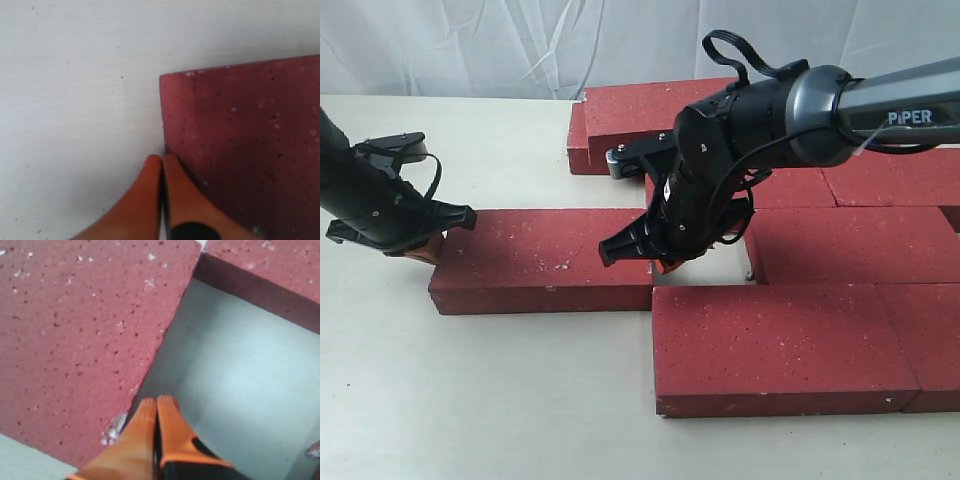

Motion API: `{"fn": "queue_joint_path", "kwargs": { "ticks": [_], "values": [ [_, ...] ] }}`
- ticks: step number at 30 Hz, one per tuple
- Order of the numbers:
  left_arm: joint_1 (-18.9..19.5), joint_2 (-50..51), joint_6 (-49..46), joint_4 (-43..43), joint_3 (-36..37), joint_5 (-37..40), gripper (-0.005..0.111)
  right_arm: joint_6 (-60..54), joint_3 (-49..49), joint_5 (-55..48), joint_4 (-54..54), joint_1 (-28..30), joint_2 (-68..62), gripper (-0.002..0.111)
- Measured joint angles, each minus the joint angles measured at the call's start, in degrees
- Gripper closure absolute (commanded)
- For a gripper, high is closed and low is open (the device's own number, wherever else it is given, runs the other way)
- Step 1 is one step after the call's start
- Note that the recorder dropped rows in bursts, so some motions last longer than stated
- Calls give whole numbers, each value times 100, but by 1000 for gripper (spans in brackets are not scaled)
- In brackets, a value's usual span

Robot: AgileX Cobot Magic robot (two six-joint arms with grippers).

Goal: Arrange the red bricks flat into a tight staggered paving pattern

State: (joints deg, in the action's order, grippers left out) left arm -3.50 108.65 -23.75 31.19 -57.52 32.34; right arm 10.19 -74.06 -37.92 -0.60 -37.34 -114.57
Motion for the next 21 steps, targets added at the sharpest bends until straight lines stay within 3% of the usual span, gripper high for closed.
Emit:
{"fn": "queue_joint_path", "kwargs": {
  "ticks": [21],
  "values": [
    [0,0,-96,9,0,-22,107,-92,0,49,-155,0,0,109]
  ]
}}
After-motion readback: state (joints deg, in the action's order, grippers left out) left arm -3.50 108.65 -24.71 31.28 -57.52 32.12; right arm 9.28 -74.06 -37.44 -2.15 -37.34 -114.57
